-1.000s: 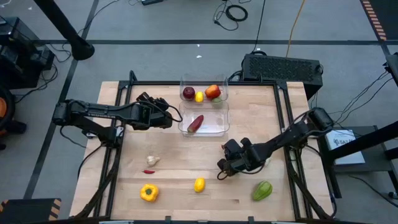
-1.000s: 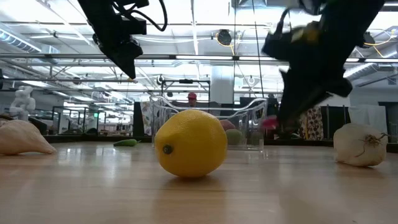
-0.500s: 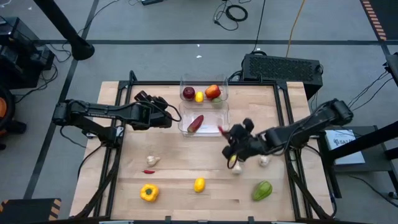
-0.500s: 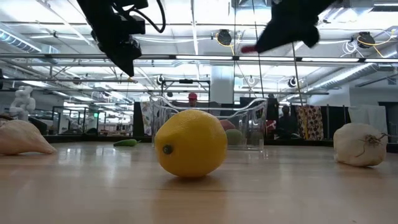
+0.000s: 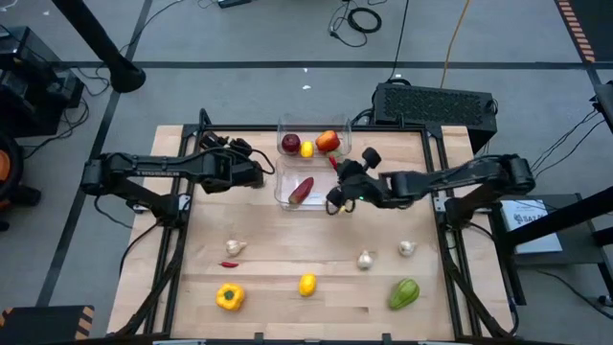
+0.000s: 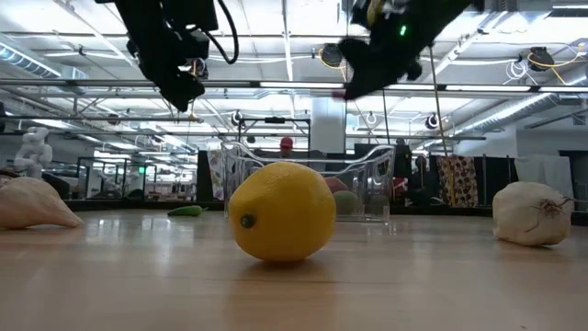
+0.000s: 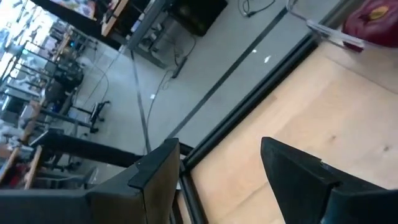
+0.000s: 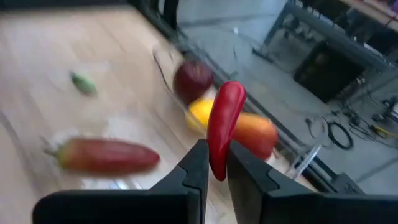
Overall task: Sort produce into baskets
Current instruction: Put the right red chili pepper into the bottom transparent bin, then put the green chili pepper into the bottom transparent bin
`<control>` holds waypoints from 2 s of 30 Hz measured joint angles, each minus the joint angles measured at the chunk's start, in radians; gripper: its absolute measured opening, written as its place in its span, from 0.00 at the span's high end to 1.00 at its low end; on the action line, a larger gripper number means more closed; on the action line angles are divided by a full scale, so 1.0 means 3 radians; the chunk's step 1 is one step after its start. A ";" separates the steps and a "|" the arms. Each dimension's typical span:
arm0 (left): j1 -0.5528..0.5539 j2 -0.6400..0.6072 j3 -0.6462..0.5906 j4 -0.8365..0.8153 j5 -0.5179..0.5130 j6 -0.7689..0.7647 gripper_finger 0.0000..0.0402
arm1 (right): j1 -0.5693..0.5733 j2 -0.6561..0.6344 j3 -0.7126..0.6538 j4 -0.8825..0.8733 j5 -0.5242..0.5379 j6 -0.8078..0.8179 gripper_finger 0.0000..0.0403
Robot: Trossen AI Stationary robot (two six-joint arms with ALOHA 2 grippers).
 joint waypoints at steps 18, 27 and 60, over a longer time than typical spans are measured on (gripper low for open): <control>0.0696 0.0022 -0.0498 0.0984 0.1218 0.0811 0.42 | -0.0540 0.0314 -0.0004 -0.0111 -0.0870 -0.0274 0.89; 0.0936 0.0017 -0.0910 0.1668 0.2418 0.1117 0.41 | -0.0608 0.0314 -0.0004 -0.0359 -0.1025 -0.0096 0.84; 0.0832 0.0288 -0.1371 0.2382 0.3049 0.1920 0.33 | -0.0429 -0.0057 -0.0003 -0.0443 -0.1040 -0.0223 0.64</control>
